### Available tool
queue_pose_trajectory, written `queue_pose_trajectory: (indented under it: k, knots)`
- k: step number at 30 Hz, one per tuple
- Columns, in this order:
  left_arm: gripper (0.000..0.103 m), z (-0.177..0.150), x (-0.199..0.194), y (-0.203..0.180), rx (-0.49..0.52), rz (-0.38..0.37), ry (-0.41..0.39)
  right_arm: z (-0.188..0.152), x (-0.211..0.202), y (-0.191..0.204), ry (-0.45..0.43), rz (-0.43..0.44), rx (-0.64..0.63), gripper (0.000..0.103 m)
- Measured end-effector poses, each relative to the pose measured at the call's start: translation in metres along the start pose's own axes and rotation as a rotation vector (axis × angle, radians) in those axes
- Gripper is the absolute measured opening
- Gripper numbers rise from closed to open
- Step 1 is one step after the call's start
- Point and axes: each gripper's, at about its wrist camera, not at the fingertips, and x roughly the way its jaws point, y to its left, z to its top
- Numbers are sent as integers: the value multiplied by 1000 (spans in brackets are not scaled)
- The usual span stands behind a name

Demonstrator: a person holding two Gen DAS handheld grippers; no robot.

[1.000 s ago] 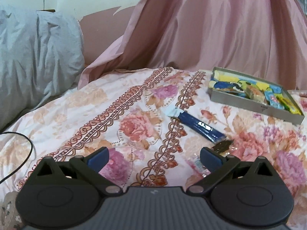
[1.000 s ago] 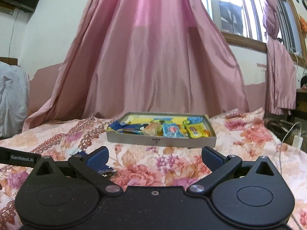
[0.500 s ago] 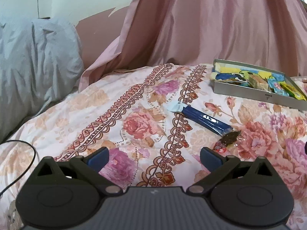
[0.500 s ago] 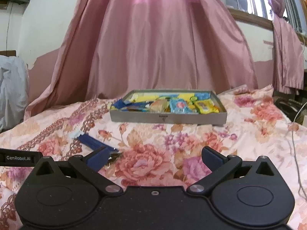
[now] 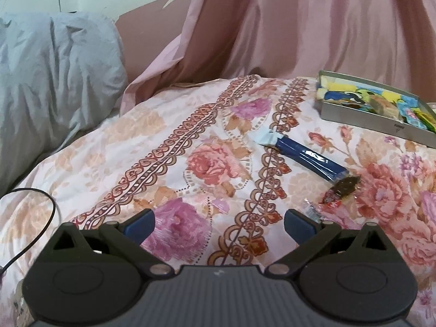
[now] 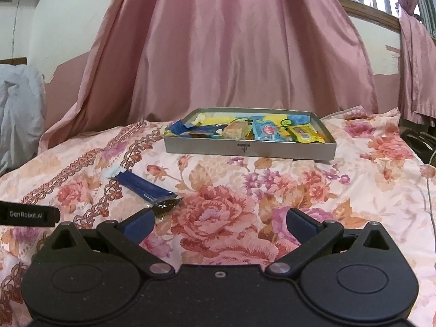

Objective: Organize snacks
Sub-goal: 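Move both open tools back toward the blue stick pack and dark snack, then grasp the blue stick pack with the left tool while the right tool grasps the dark snack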

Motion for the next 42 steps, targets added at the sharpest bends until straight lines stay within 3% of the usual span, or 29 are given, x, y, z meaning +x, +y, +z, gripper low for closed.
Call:
queue_pose_trajectory:
  k: [14,23,28,32,42]
  knots:
    - [102,23,42,-2,23,25,2,1,50,33,50,122,-147,102]
    - [102,61,87,-4,-2,-17,20,2,111,51,159,183,-19,102]
    - [102,87,111,-16,133,-127,-29,2,141,66,185,187,24,102]
    - [102,105,131,-28,253,-272,-43,2,159,74,206,153,54,102]
    - [103,126,170,-75,515,-566,45,-5,163,79,257,66,-22,102]
